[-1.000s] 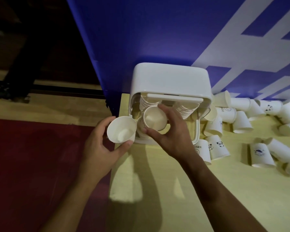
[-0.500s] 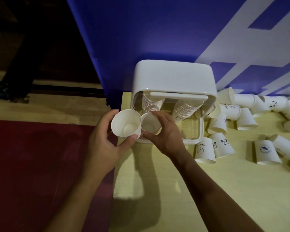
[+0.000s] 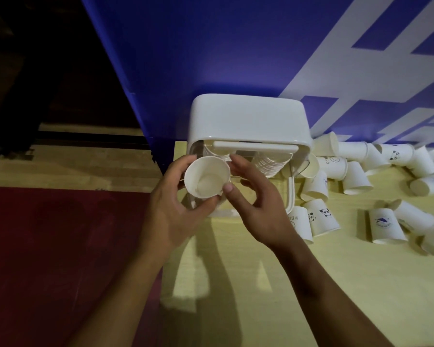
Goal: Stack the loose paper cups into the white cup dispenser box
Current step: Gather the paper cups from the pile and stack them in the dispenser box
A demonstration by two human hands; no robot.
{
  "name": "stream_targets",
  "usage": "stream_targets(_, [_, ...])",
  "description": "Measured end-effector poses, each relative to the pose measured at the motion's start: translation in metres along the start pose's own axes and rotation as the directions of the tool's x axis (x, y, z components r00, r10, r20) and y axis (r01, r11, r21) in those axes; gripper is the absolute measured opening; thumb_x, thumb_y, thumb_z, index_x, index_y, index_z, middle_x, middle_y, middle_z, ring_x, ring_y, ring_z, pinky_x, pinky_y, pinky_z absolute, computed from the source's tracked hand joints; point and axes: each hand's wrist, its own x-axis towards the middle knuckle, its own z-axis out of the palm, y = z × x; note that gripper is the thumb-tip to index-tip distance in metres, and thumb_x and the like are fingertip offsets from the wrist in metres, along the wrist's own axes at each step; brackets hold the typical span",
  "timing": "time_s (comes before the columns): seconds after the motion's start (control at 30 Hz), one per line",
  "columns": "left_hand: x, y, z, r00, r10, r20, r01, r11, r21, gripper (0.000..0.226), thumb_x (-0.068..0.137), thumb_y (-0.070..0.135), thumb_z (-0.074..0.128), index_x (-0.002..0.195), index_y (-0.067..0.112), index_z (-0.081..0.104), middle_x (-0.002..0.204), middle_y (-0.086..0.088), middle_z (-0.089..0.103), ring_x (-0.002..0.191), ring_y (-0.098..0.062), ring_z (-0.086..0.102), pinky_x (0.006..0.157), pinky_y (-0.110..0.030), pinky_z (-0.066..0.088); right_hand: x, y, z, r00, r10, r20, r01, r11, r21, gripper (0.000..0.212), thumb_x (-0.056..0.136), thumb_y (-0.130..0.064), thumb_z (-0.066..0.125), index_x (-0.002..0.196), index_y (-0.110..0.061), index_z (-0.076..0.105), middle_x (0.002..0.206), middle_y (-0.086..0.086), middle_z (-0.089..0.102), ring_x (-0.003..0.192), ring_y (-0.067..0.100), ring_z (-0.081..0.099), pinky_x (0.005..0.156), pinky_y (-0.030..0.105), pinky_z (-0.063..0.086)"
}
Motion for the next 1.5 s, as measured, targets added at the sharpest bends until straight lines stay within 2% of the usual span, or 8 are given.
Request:
stream_targets(0.23, [0.010,-0.010,0.015,0.998,0.017,0.056,-0.017,1.000,0.002,0.070,0.079,0.035,0.089,0.140,0.029,0.055,0.131,0.011,0.066,0.120,-0.016,0.064,0.094,-0.040,0.057,0.006,0.001,-0.003,0.998,-0.039,0.053,0.040,0.999,-0.024,0.051,0.097,-0.037,0.069,0.145,-0.030,0.055,0.141,-0.021,0.060,0.129,0.005,0.057,0.108,0.035,0.048])
stream_targets(0.43, [0.010,-0.018,0.019,0.998,0.005,0.061,-0.007,0.999,0.033,0.067,0.080,0.036,0.089,0.138,0.032,0.056,0.126,0.023,0.064,0.117,0.000,0.061,0.091,-0.017,0.051,0.008,0.013,0.000,0.994,-0.065,0.082,0.070,0.995,-0.068,0.045,0.098,-0.033,0.069,0.142,-0.029,0.057,0.135,-0.028,0.060,0.127,-0.002,0.056,0.100,0.012,0.041])
stream_targets(0.6, [0.011,-0.027,0.022,0.997,-0.003,0.079,-0.003,0.997,0.071,0.067,0.080,0.034,0.088,0.139,0.027,0.057,0.119,0.035,0.057,0.111,0.018,0.054,0.085,-0.002,0.041,0.010,0.021,0.004,0.993,-0.065,0.094,0.073,0.994,-0.085,0.044,0.099,-0.031,0.068,0.141,-0.030,0.057,0.134,-0.030,0.059,0.126,-0.006,0.054,0.098,0.007,0.037])
stream_targets(0.77, [0.013,-0.041,0.025,0.992,-0.033,0.123,0.017,0.992,0.128,0.072,0.081,0.041,0.087,0.144,0.028,0.054,0.130,0.015,0.064,0.114,0.000,0.059,0.086,-0.006,0.044,0.011,0.037,0.009,0.993,-0.054,0.101,0.067,0.988,-0.140,0.046,0.099,-0.033,0.068,0.144,-0.025,0.056,0.139,-0.025,0.058,0.129,-0.007,0.052,0.103,0.011,0.037])
stream_targets(0.9, [0.016,-0.050,0.028,0.988,-0.057,0.144,0.030,0.984,0.178,0.075,0.081,0.042,0.086,0.146,0.028,0.052,0.134,0.013,0.061,0.116,-0.002,0.056,0.083,0.000,0.038,0.010,0.052,0.013,0.995,0.000,0.099,0.020,0.980,-0.199,0.057,0.098,-0.037,0.068,0.150,-0.021,0.051,0.147,-0.010,0.057,0.134,0.002,0.051,0.109,0.015,0.038])
stream_targets(1.0, [0.018,-0.057,0.031,0.984,-0.070,0.165,0.036,0.979,0.200,0.076,0.080,0.042,0.087,0.146,0.026,0.052,0.138,0.011,0.059,0.119,-0.005,0.056,0.085,-0.004,0.038,0.010,0.058,0.015,0.994,0.030,0.104,-0.004,0.971,-0.238,0.060,0.098,-0.039,0.067,0.153,-0.021,0.048,0.147,-0.007,0.057,0.134,0.003,0.049,0.105,0.004,0.031])
stream_targets(1.2, [0.022,-0.069,0.033,0.971,-0.101,0.215,0.049,0.971,0.235,0.085,0.077,0.046,0.086,0.151,0.025,0.049,0.149,0.009,0.054,0.133,-0.011,0.052,0.104,-0.030,0.047,0.012,0.069,0.017,0.987,0.065,0.145,-0.020,0.956,-0.292,0.061,0.100,-0.043,0.063,0.155,-0.021,0.045,0.149,-0.004,0.056,0.137,0.007,0.048,0.108,0.011,0.033])
stream_targets(1.5, [0.022,-0.067,0.028,0.960,-0.110,0.258,0.045,0.968,0.246,0.091,0.075,0.044,0.089,0.152,0.030,0.043,0.146,0.010,0.053,0.128,-0.011,0.053,0.100,-0.036,0.051,0.008,0.064,0.016,0.987,0.099,0.127,-0.059,0.957,-0.286,0.066,0.101,-0.043,0.062,0.159,-0.025,0.037,0.152,-0.005,0.053,0.139,0.006,0.046,0.107,0.017,0.033])
